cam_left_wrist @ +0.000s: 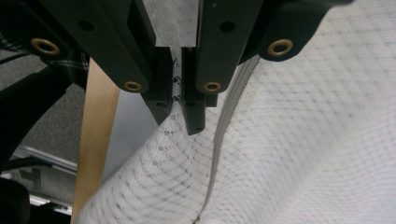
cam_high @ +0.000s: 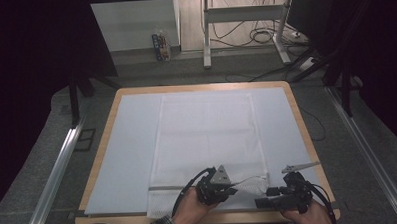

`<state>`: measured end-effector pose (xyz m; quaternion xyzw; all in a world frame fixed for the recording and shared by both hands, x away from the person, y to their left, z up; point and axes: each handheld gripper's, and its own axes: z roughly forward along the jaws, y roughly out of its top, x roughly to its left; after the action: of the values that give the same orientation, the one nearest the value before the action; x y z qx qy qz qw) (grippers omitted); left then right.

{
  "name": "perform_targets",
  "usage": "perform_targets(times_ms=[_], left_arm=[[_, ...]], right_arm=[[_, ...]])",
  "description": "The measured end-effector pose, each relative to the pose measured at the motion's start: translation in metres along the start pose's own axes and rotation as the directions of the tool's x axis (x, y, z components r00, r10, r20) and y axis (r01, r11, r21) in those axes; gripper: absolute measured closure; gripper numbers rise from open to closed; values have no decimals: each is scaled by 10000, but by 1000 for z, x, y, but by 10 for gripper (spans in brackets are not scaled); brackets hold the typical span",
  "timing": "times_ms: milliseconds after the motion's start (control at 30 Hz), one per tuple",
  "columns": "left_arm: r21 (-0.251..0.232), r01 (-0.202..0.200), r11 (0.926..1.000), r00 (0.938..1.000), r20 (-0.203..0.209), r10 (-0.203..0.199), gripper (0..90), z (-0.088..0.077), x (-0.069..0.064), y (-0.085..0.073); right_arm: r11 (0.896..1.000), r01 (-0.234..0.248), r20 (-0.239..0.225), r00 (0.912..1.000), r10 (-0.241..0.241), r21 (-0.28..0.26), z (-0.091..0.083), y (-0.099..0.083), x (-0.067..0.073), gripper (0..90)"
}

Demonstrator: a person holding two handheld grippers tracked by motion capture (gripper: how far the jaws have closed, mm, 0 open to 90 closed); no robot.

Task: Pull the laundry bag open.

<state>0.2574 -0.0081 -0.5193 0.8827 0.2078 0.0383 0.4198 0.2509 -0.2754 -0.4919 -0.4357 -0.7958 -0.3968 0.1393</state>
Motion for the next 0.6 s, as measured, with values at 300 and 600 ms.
perform_targets(times_ms=[300,600], left_arm=[[275,-515,9983,9985,-150,519,859,5,-7,-1],[860,-1777,9803,9814,-579,1829,843,13,-23,-2]], right_arm=[[9954,-894,-279,9957,885,-339,3,8,-18,148],[9794,-1960,-111,9806,1957,-492,2,19,-39,252]])
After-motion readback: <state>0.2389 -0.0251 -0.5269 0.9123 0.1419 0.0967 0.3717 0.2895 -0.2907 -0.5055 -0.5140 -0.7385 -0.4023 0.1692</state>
